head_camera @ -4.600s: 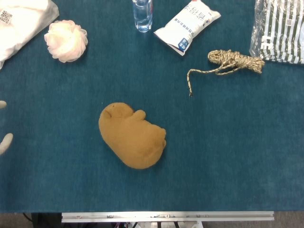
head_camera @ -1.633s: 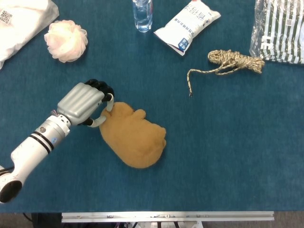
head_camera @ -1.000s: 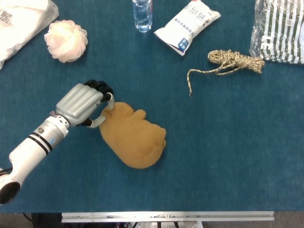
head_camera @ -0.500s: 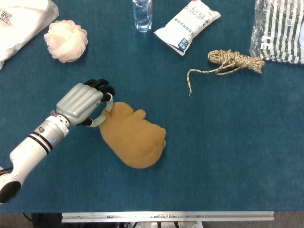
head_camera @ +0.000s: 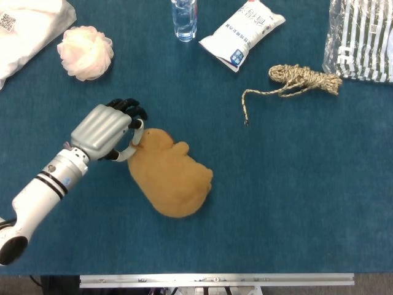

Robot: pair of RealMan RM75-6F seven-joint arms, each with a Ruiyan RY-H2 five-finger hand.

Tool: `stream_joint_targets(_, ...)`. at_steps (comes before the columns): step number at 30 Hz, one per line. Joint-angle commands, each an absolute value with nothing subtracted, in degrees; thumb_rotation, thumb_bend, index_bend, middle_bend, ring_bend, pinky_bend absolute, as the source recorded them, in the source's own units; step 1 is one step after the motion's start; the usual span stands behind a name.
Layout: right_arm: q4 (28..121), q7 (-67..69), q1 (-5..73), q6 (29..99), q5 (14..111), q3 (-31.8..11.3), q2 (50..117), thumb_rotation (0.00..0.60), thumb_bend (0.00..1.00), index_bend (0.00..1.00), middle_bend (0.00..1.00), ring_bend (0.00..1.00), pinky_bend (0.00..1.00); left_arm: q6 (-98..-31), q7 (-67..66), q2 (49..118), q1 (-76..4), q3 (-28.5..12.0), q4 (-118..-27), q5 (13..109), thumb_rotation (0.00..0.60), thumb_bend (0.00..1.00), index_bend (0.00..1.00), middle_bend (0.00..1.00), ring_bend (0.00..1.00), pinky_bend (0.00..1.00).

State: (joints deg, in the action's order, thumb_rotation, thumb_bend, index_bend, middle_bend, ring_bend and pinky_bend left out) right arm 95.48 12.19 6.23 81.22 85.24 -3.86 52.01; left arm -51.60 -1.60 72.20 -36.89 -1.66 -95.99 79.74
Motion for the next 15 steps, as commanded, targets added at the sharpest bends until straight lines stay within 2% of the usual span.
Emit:
stream_joint_targets(1, 95.5, 12.2, 6.2, 81.2, 85.3, -3.9, 52.1, 0.6, 0.21, 0.21, 0.35, 0.16, 0.24, -51.5, -1.0, 71.2, -36.7, -1.4, -96.7, 79.7, 0.6, 0.36, 0.3, 0.27, 0.14, 0.2)
stream_joint_targets(3, 95.4, 12.3, 6.2, 81.2, 85.3, -3.9, 52.1, 0.6, 0.21, 0.21, 0.35, 0.16, 0.24, -51.9, -0.6, 70.6, -36.3, -1.3, -97.1, 79.8, 0.6, 0.36, 0.2, 0.25, 0.14, 0.2)
stream_joint_targets(5, 95.4, 12.3, 6.2, 81.2, 85.3, -3.9, 52.1, 0.6, 0.21, 0.21, 0.35, 0.16, 0.24, -52.7, 0.0, 69.9, -35.8, -1.2, -97.5, 79.9, 0.6, 0.36, 0.15, 0.23, 0.14, 0.2)
stream_joint_targets(9, 95.3, 12.3, 6.2, 81.0, 85.1, -3.9, 52.3, 0.6, 0.21, 0.21, 0.35, 0.16, 0.24, -55.3, 0.6, 68.4, -34.1, -1.2, -98.3, 79.8, 0.6, 0.36, 0.14, 0.22, 0.13, 0.2)
stream_joint_targets(15, 95.3, 11.8, 6.3, 80.3, 84.5, -3.8, 52.6, 0.6, 0.21, 0.21, 0.35, 0.16, 0.24, -64.5, -0.3, 66.2, -28.4, -1.7, -100.0, 77.9, 0.6, 0.36, 0.18, 0.23, 0.14, 0.2)
